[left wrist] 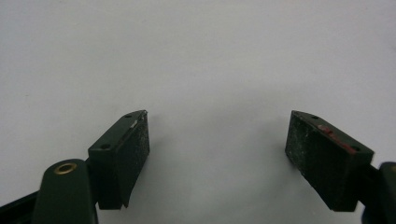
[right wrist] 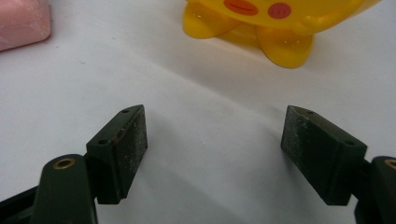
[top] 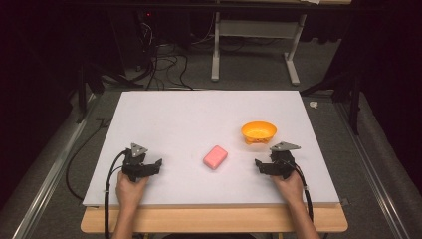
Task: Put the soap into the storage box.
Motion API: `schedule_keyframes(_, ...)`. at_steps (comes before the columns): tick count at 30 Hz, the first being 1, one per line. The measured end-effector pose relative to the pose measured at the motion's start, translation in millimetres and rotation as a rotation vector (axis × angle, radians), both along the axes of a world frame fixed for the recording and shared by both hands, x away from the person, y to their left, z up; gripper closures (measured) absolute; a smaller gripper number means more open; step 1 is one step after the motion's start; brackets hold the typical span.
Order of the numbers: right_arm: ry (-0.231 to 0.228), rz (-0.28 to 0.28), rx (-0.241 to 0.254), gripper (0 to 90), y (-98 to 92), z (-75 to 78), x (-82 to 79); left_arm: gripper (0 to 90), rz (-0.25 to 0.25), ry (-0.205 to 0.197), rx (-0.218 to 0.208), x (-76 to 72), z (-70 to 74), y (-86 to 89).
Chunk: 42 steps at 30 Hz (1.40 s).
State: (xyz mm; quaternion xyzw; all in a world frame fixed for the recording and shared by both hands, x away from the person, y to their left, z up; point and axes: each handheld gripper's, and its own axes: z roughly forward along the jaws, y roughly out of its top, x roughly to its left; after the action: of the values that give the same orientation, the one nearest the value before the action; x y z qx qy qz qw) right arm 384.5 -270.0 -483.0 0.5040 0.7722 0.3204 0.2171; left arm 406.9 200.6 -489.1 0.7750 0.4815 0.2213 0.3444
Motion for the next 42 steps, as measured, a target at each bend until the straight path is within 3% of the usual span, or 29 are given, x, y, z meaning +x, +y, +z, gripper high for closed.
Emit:
schedule_keyframes(33, 0.013, -0.006, -0.019, 17.7, 2.5, 3.0, -1.3, 21.6, 0.002, -0.002, 0.002, -0.1, 0.0, -0.2)
schedule_keyframes(42, -0.014, 0.004, 0.036, 17.8, -1.2, 16.1, -7.4, 21.7, 0.002, -0.003, 0.003, -0.2, 0.0, -0.3)
